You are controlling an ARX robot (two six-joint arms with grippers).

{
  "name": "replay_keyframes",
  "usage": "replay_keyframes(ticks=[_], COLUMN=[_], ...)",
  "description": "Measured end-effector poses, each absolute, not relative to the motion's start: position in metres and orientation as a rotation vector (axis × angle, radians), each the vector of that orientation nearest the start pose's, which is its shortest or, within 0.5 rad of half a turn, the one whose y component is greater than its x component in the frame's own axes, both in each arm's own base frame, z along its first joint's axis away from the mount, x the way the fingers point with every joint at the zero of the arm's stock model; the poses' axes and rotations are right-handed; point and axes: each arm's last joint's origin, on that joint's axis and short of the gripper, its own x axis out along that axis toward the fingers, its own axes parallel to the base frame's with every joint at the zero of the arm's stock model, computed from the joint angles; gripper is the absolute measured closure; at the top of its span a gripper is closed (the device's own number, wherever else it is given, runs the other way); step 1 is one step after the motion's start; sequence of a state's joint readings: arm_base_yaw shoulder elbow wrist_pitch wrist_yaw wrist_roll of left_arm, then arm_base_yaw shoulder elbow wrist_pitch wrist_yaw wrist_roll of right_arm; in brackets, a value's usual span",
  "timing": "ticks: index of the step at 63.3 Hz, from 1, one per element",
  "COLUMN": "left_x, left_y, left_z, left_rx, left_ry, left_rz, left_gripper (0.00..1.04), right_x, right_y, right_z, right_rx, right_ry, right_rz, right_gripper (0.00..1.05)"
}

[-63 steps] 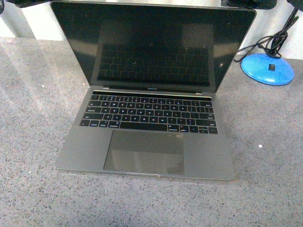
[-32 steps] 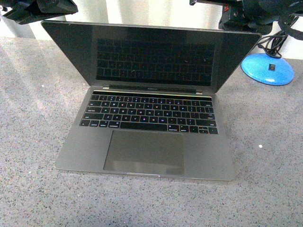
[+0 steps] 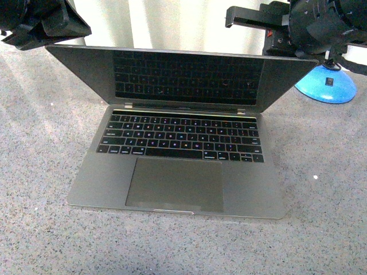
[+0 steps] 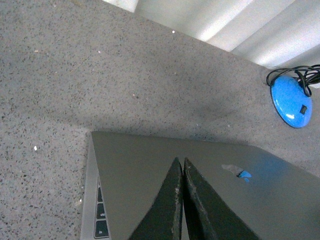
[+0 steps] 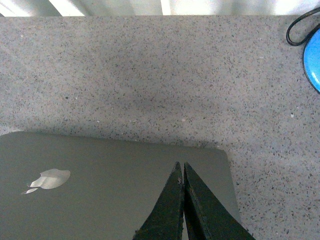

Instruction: Close laptop

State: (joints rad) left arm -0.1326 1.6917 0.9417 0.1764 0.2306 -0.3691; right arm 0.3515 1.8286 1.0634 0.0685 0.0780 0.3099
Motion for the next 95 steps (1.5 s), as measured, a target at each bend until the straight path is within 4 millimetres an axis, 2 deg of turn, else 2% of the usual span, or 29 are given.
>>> replay_keyframes(ticks=[24,46,76,95], left_x=[0.334,0.332,0.319,0.317], left_y=[-0.051,-0.052,-0.051,-0.054], left_z=[0.167,0.165,0.146,0.142], left_rx=[-0.390,-0.391,-0.398,-0.402], left_ry=[0.718,0.720,0.761,0.768], left_rz=[-0.219,-0.216,-0.203,-0.204], left_gripper=[1.01,1.01,1.01,1.01], right_x=[0.347,0.343,0.341,0.335], right_y=[0.128,0.132,0.133,0.135], right_z=[0.157,0.147,0.142,0.134], right_rx=[0.145,0.154,0.167,0.186], right_ry=[0.770,0.796,0.817,0.843], right_rz=[0.129,0.132,0.139,0.136], right_gripper=[1.04,1.04,1.04,1.04])
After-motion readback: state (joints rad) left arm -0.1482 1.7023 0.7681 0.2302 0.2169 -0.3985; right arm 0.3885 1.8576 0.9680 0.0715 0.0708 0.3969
